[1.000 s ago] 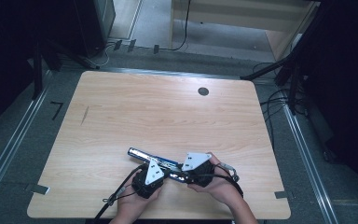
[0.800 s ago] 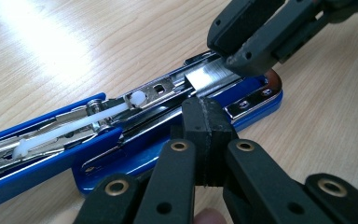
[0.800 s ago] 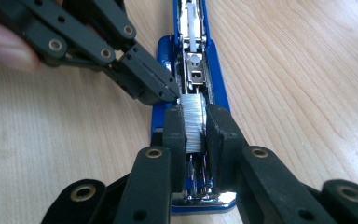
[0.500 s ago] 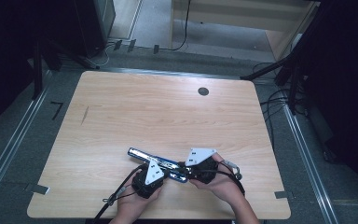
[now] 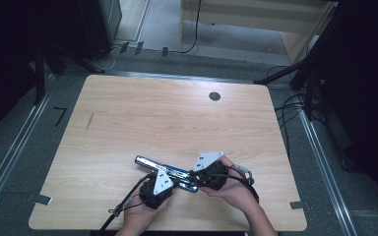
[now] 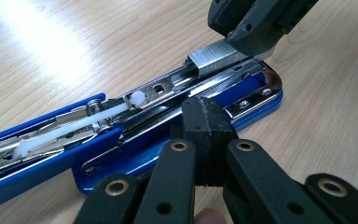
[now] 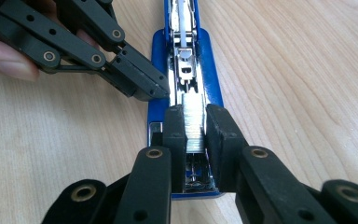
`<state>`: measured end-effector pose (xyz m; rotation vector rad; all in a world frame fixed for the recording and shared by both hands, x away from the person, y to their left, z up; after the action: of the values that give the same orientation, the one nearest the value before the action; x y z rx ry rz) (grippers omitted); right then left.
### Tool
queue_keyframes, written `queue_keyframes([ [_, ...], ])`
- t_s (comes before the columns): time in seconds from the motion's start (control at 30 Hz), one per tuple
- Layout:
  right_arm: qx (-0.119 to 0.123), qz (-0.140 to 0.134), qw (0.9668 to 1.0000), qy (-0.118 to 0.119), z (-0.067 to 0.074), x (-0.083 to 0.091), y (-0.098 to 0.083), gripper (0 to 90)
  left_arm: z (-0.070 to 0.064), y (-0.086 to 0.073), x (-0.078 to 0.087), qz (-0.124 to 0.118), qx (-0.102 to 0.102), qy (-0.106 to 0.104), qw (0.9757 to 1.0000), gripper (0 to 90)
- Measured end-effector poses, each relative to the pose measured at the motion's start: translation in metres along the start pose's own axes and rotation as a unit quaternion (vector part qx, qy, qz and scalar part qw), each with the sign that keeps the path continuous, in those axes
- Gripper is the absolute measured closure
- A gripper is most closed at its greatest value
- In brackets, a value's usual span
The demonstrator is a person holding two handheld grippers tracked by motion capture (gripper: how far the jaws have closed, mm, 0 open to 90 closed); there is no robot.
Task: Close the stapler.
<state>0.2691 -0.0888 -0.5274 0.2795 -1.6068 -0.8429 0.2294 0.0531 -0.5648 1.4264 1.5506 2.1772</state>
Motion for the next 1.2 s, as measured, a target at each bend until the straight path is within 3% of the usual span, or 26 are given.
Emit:
queue_keyframes([
  [1.2, 0.018, 0.040, 0.9988, 0.021, -0.0040, -0.0036, 0.0048, 79.7, -0.0001, 0.0000, 0.0001, 0.000, 0.000, -0.001, 1.0000, 90.0],
])
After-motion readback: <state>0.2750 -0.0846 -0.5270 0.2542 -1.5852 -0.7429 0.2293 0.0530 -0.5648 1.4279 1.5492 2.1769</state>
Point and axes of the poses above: each handheld gripper's, and its own axes: x roughly backward along the jaws, y roughly out of its top, z roughly to its left, the point moved 5 cm from there along -x, roughly forward along the jaws
